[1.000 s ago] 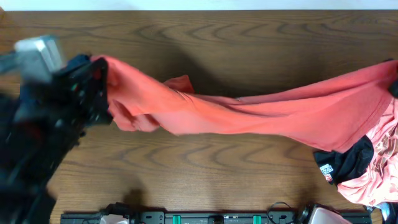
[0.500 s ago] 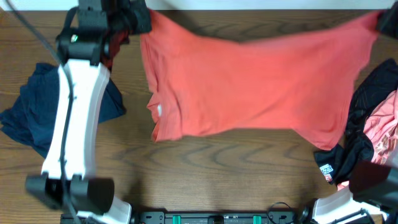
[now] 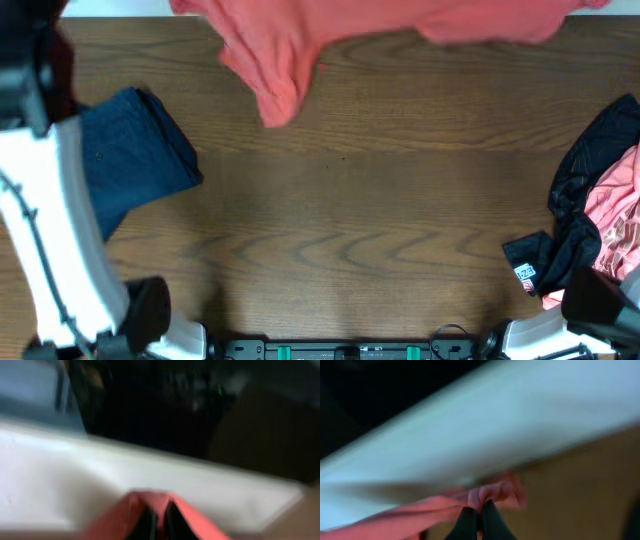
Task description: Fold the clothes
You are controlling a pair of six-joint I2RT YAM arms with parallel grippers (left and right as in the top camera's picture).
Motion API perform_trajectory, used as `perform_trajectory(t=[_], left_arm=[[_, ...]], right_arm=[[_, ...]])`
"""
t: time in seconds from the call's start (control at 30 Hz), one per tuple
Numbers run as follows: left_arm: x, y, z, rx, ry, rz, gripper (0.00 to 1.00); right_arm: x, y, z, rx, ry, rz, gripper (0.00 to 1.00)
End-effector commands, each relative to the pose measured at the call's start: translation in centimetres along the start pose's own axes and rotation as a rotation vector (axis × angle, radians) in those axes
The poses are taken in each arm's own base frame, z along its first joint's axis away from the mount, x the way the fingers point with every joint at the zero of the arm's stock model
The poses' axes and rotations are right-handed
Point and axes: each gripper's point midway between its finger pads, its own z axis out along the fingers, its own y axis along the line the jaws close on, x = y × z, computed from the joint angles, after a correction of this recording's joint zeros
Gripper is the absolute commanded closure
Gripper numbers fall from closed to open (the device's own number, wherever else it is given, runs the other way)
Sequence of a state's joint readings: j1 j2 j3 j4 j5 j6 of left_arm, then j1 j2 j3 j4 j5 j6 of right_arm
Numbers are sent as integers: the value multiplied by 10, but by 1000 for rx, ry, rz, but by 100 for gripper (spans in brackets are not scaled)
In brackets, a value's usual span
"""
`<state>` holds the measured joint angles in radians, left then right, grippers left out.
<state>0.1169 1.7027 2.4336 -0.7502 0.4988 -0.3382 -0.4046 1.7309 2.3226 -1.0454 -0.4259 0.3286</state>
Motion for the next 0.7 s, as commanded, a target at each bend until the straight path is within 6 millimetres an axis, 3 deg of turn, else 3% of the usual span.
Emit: perform_trajectory(t=[0.0, 0.13, 0.27, 0.5, 0.67], left_arm=[[65, 4, 6, 26, 261, -87, 94], [163, 21, -7, -68, 633, -202, 94], [252, 35, -23, -144, 964, -237, 94], [367, 58, -74, -296, 1400, -349, 94], [427, 62, -125, -334, 1645, -396, 94]], right_arm=[[30, -26, 6, 116, 113, -41, 99], [86, -56, 8, 257, 326, -37, 99], [151, -102, 5, 454, 559, -3, 99], [251, -149, -4, 590, 893, 43, 99], [300, -178, -25, 704, 1055, 84, 99]])
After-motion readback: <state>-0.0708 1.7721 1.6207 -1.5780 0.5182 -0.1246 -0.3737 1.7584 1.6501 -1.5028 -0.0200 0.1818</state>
